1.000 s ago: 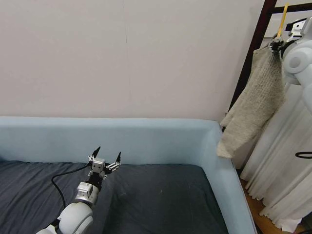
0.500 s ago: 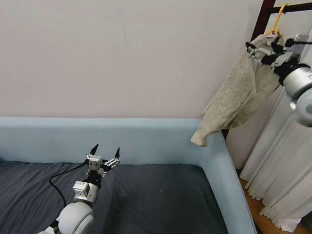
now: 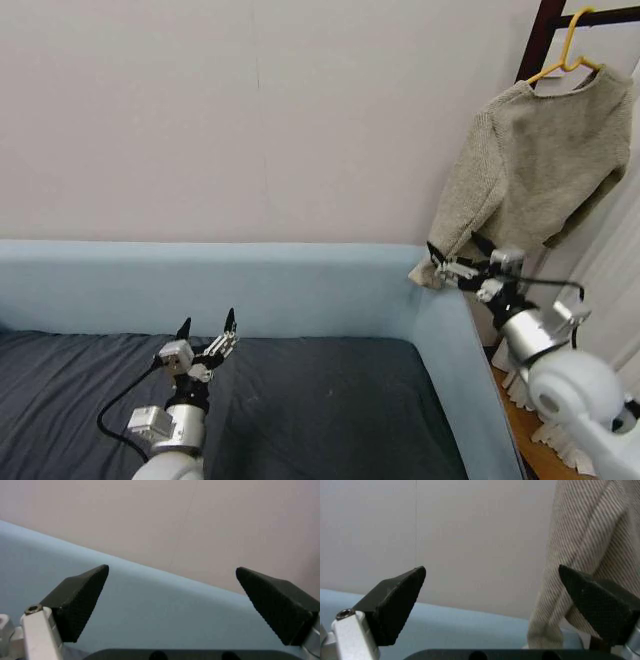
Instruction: Pick up the clothes from the sofa and hang them on the clothes hanger.
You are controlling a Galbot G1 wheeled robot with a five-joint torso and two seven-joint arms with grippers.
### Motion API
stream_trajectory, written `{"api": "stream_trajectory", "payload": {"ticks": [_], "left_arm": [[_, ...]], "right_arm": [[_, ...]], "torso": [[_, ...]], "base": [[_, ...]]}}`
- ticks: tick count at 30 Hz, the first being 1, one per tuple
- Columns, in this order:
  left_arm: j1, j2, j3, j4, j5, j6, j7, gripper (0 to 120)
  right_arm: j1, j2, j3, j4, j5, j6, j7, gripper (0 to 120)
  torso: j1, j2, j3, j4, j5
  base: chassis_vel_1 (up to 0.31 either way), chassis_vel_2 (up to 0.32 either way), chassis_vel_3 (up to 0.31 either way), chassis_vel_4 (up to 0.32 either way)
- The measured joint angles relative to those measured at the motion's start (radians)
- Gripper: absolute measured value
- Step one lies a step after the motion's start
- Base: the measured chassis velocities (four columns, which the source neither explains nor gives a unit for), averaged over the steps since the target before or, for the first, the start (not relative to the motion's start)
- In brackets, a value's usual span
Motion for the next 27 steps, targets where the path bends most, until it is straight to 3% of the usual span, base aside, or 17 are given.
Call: {"api": "stream_trajectory", "payload": {"ticks": [3, 11, 27], "left_arm": [[0.062, -0.04, 0.015, 0.003, 0.035, -0.046, 0.02, 100], [0.148, -0.073, 0.065, 0.029, 0.131, -0.078, 0.011, 100], [0.157, -0.071, 0.065, 0.026, 0.127, -0.082, 0.008, 100]], "right_arm": [[-0.122, 0.082, 0.042, -0.001, -0.07, 0.011, 0.004, 100], [-0.317, 0.2, 0.092, 0.021, -0.203, 0.025, 0.016, 100], [-0.342, 0.221, 0.094, 0.015, -0.238, 0.043, 0.011, 100]], "torso": [[0.0, 0.0, 0.0, -0.0008, -0.0003], [0.0, 0.0, 0.0, -0.001, -0.0003], [0.0, 0.0, 0.0, -0.0008, -0.0004]], "base": [[0.0, 0.0, 0.0, 0.0], [0.0, 0.0, 0.0, 0.0], [0.0, 0.0, 0.0, 0.0]]}}
